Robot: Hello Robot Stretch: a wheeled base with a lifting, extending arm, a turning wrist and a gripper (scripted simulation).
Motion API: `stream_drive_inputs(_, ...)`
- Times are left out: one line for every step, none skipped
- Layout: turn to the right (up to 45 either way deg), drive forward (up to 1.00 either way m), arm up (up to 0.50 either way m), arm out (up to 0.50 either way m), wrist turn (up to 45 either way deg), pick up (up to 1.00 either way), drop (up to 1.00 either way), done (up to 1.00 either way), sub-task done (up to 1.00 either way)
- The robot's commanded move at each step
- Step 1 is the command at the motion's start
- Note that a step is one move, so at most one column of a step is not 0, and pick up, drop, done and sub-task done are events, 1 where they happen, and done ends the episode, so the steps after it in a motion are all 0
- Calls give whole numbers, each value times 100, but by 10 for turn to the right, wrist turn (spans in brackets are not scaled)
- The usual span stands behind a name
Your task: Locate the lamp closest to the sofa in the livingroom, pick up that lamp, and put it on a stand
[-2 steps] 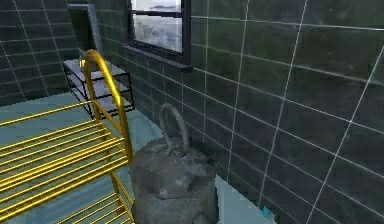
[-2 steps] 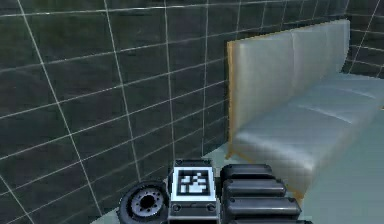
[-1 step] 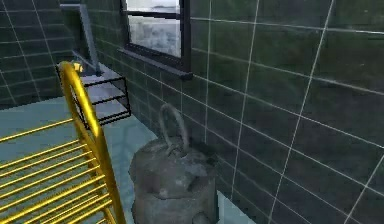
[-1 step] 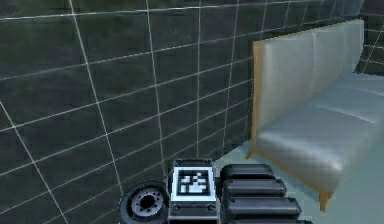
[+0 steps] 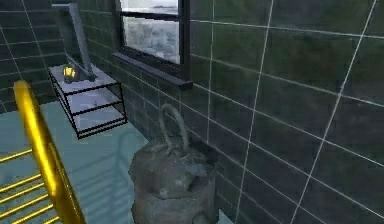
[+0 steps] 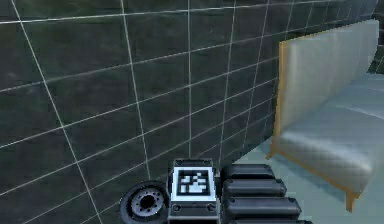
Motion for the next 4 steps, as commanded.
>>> stream_drive_inputs(300, 0, 0, 0, 0, 0, 0, 0, 0)
stream_drive_inputs(0, 45, 0, 0, 0, 0, 0, 0, 0)
stream_drive_inputs(-450, 0, 0, 0, 0, 0, 0, 0, 0)
stream_drive_inputs(-210, 0, 0, 0, 0, 0, 0, 0, 0)
